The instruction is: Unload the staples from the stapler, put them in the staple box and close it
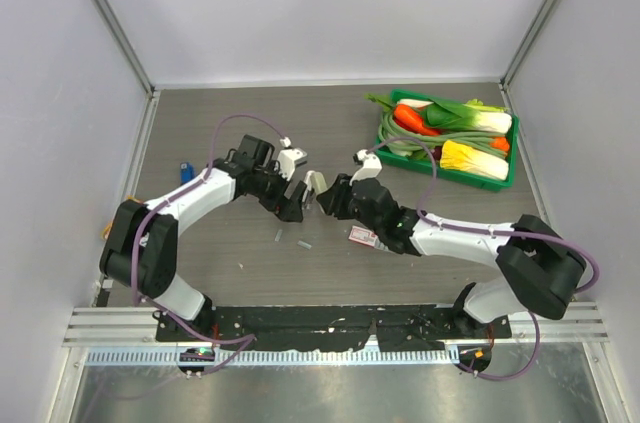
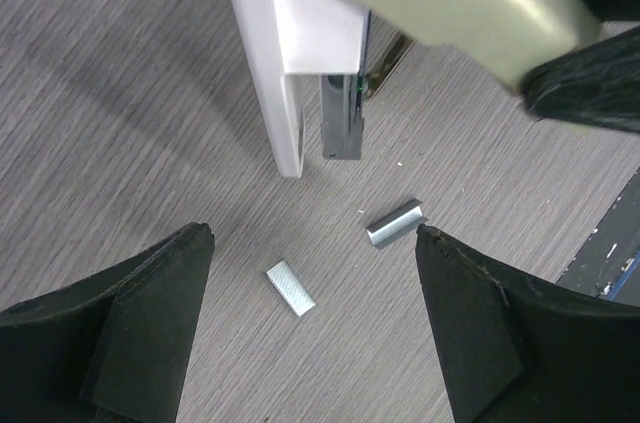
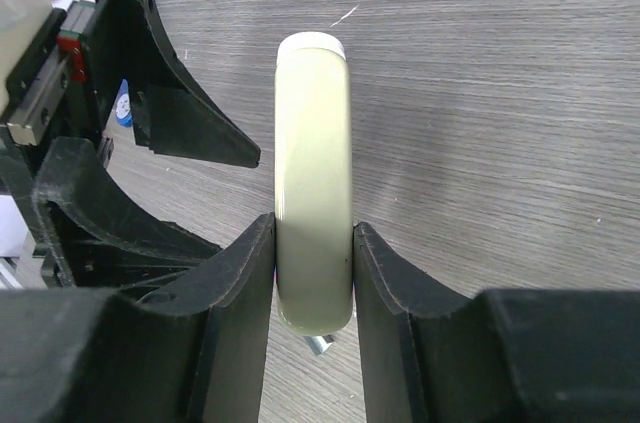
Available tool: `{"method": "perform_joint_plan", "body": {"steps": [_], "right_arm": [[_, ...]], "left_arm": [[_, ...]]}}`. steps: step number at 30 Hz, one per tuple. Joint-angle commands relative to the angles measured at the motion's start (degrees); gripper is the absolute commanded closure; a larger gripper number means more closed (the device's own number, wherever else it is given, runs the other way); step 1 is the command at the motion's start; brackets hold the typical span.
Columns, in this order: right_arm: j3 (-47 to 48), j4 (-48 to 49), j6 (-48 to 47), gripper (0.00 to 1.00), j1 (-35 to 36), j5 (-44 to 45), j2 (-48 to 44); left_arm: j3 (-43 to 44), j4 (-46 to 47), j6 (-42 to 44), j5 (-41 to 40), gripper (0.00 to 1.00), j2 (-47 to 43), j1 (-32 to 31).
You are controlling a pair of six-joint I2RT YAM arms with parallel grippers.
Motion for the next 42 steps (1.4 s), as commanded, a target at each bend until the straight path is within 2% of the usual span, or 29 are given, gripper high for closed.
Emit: {"method": "perform_joint_plan", "body": {"steps": [1, 6, 11, 14, 19, 26, 28, 31, 32, 34, 35, 37, 38, 42], "right_arm": [[-0.13, 3.17, 0.97, 0.99, 0.28, 1.86, -4.78], [-0.75, 1.77, 0.45, 0.99, 0.28, 1.52, -6.63], [-1.01, 1.33, 1.23, 0.99, 0.28, -0.60, -7.42], [-1.19, 1.50, 1.76, 0.99, 0.28, -1.39, -7.69], [-1.72, 2.37, 2.99, 0.99, 0.28, -2.18, -7.69], [-2.59, 6.07, 6.15, 0.99, 0.28, -5.60, -6.28], [-2.77, 6.86, 6.51, 0.99, 0.28, -6.22, -5.84], [-3.03, 7.56, 6.95, 0.99, 0.28, -6.66, -5.66], [-3.04, 7.74, 7.12, 0.99, 0.28, -6.92, -5.40], [-2.86, 8.00, 7.39, 0.99, 0.28, -7.89, -4.96], [-2.86, 7.92, 7.48, 0.99, 0.37, -8.07, -4.44], [-2.68, 7.92, 7.48, 0.99, 0.37, -8.68, -3.91], [-2.68, 7.83, 7.65, 0.99, 0.37, -9.29, -3.30], [-2.51, 7.39, 7.74, 0.99, 0.45, -11.14, -2.06]], "left_arm": [[-0.98, 1.59, 3.52, -0.20, 0.14, -0.63, -0.34], [-0.99, 1.50, 5.19, -1.34, 0.22, -1.25, -0.34], [-0.02, 1.85, 5.02, -1.26, 0.40, -0.82, -0.43], [0.59, 1.94, 5.28, -0.12, 0.44, -0.38, -0.43], [1.91, 1.33, 5.28, 2.52, 0.46, 0.68, -0.34], [2.18, 1.59, 5.72, 4.46, 0.36, 1.30, -0.43], [2.00, 1.50, 6.42, 4.54, 0.36, 1.21, -0.34], [2.18, 0.71, 7.83, 4.63, 0.46, 1.38, -0.43], [2.18, 0.53, 8.09, 4.72, 0.54, 1.38, -0.34], [2.44, 0.09, 8.71, 5.25, 0.63, 1.47, -0.43], [2.53, -0.26, 8.97, 5.42, 0.74, 1.82, -0.43], [3.14, -0.96, 10.11, 5.69, 0.87, 2.09, -0.34], [3.84, -2.09, 10.38, 5.69, 0.99, 2.78, -0.43], [4.64, -3.51, 11.52, 4.99, 1.00, 3.41, -0.43]]}}
